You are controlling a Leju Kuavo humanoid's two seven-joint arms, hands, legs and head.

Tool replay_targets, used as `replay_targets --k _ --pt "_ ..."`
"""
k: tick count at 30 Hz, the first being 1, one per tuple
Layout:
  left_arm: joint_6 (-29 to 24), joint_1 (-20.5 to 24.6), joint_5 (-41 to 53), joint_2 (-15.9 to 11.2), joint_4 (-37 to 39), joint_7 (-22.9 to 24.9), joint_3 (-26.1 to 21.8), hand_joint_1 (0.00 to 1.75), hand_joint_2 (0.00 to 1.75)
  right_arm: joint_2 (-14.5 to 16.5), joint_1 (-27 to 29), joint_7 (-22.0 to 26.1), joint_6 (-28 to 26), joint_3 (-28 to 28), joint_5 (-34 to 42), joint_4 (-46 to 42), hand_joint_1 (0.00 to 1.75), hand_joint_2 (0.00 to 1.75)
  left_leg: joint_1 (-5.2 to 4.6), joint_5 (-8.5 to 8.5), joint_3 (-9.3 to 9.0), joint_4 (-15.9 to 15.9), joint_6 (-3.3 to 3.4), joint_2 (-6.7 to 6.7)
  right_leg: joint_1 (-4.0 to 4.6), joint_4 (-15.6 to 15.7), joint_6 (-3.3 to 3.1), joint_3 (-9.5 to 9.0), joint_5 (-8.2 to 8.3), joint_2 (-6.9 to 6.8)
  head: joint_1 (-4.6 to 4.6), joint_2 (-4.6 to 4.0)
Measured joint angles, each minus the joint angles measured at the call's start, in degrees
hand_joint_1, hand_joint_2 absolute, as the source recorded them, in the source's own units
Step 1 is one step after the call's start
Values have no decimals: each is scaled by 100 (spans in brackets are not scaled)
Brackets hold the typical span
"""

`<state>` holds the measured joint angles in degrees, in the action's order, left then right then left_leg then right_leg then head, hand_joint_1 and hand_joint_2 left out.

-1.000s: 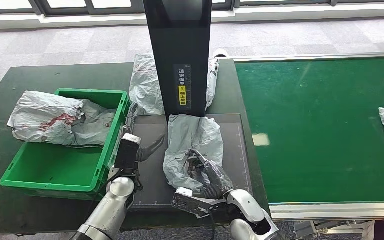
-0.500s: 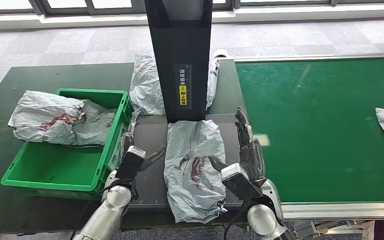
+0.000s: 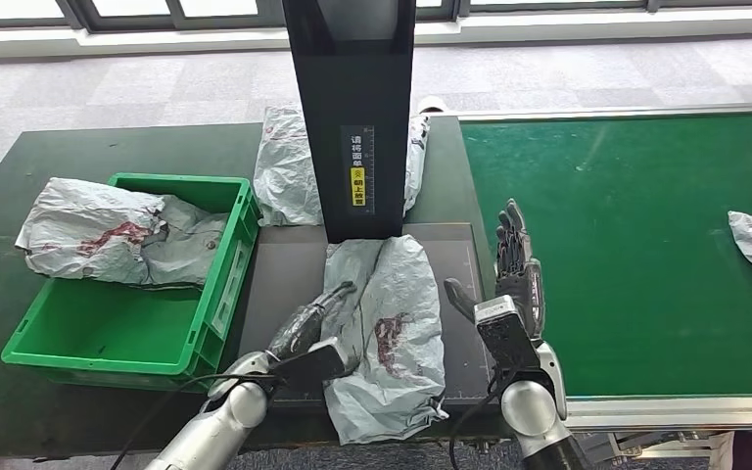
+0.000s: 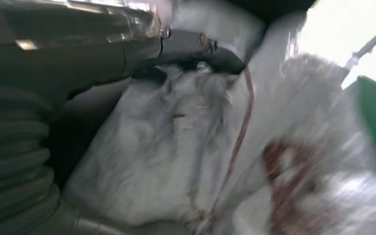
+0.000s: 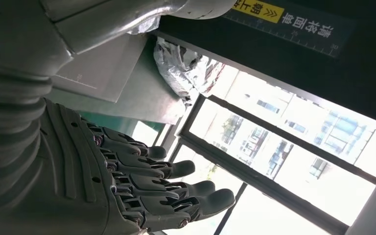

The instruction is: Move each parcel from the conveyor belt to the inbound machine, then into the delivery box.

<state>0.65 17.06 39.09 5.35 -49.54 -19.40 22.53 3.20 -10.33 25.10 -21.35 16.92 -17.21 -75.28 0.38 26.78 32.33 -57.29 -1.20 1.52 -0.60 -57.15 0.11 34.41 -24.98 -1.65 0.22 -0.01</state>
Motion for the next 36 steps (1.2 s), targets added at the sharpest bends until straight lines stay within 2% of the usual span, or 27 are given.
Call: replay_targets --k 2,5,14,17,20,24,27,29,33,36 --pt "244 186 350 -20 432 -11 238 175 175 1 -40 40 21 -63 0 135 0 175 0 -2 -7 0 4 -21 -3 1 4 -16 -4 -23 0 1" --pt "280 447 475 -22 814 -109 442 175 175 10 -29 -50 24 -107 -86 234 0 175 1 -2 -23 1 9 -48 -7 2 7 -45 -10 -49 0 1" --pt "207 699 483 -22 1018 -137 541 175 175 21 104 -237 22 -174 -214 248 0 175 0 1 -46 1 13 -47 -6 4 8 -71 -11 -46 -1 0" --pt "-122 671 422 -21 923 -127 522 175 175 37 193 -398 14 -193 -345 224 0 175 0 1 -53 1 12 -46 -4 3 7 -71 -10 -43 0 0" --pt "-917 513 300 -7 570 69 374 175 175 75 396 -537 15 -274 -463 89 0 175 0 1 -46 1 11 -38 -1 2 6 -60 -10 -34 -1 0" --pt "-2896 272 338 -1 -285 363 -51 175 175 125 654 -578 4 -371 -513 -113 0 175 1 -1 -24 1 7 -28 3 -2 4 -34 -9 -25 -1 -1" --pt "-3834 139 774 -1 -1141 416 -457 175 175 157 723 -593 -4 -379 -544 -156 0 175 1 -1 -18 1 6 -25 3 -3 4 -27 -9 -22 -1 0" --pt "-4030 63 1267 25 -1677 372 -869 175 175 174 740 -601 -12 -379 -554 -159 0 175 1 -1 -17 1 5 -22 2 -3 3 -23 -10 -18 0 1" --pt "-4069 -52 1924 119 -2471 282 -1611 175 175 193 743 -605 -21 -379 -555 -158 0 175 2 0 -9 1 5 -21 3 -3 3 -17 -9 -16 -1 1" --pt "-4090 -133 3213 323 -3177 194 -2512 175 175 196 738 -603 -21 -379 -532 -157 0 175 5 -2 -5 1 4 -17 0 -3 3 -11 -9 -14 0 0"
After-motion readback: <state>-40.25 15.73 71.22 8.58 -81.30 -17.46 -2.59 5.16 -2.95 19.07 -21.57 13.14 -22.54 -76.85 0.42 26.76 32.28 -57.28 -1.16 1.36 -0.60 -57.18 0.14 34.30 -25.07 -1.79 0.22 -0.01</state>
